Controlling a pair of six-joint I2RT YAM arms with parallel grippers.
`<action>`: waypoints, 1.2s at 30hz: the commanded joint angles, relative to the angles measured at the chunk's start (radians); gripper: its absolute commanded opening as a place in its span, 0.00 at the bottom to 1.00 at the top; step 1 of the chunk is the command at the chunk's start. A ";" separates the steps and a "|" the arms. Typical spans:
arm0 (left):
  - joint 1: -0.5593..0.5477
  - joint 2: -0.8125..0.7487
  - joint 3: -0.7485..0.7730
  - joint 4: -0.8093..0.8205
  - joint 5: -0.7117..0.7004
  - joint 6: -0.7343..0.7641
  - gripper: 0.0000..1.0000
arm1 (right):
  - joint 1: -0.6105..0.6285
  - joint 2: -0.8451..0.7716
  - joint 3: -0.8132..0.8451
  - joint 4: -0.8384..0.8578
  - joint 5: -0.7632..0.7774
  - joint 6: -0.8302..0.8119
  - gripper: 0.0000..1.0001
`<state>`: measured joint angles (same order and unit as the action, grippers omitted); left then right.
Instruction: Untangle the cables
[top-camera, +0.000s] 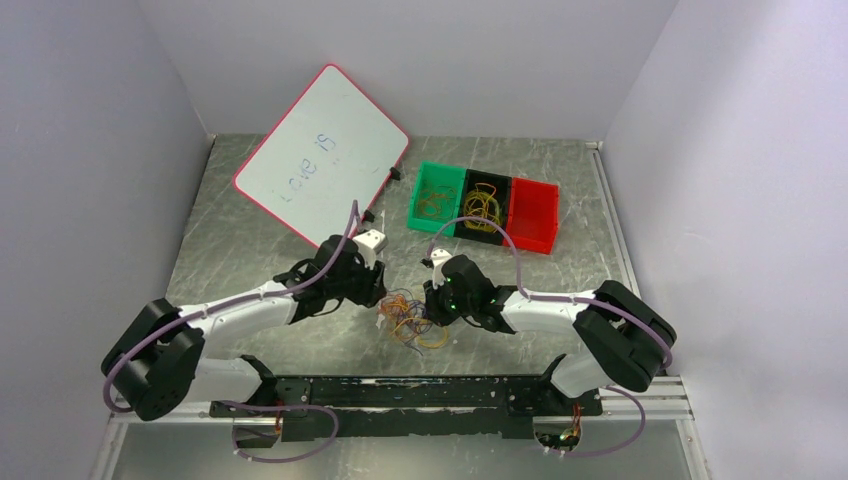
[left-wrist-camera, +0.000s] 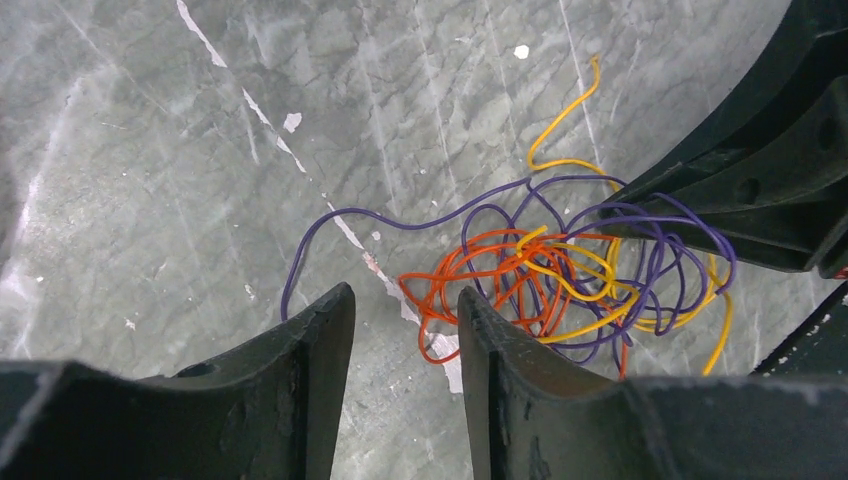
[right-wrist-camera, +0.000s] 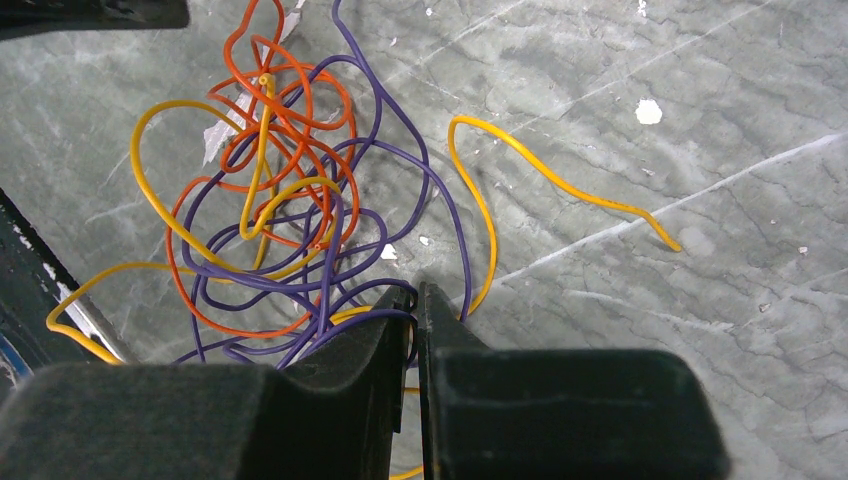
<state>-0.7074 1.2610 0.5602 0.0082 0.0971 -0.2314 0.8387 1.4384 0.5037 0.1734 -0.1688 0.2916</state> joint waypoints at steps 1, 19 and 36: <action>0.006 0.035 0.010 0.082 0.023 0.042 0.49 | -0.007 -0.003 -0.002 -0.011 -0.007 0.004 0.12; 0.001 0.122 0.005 0.166 0.077 0.142 0.48 | -0.006 0.003 0.000 -0.014 -0.017 0.007 0.12; -0.008 -0.016 -0.035 0.147 0.087 0.112 0.50 | -0.005 0.014 0.000 -0.004 -0.025 0.010 0.12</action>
<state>-0.7113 1.2568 0.5461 0.1310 0.1436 -0.1173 0.8387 1.4395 0.5037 0.1734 -0.1814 0.2955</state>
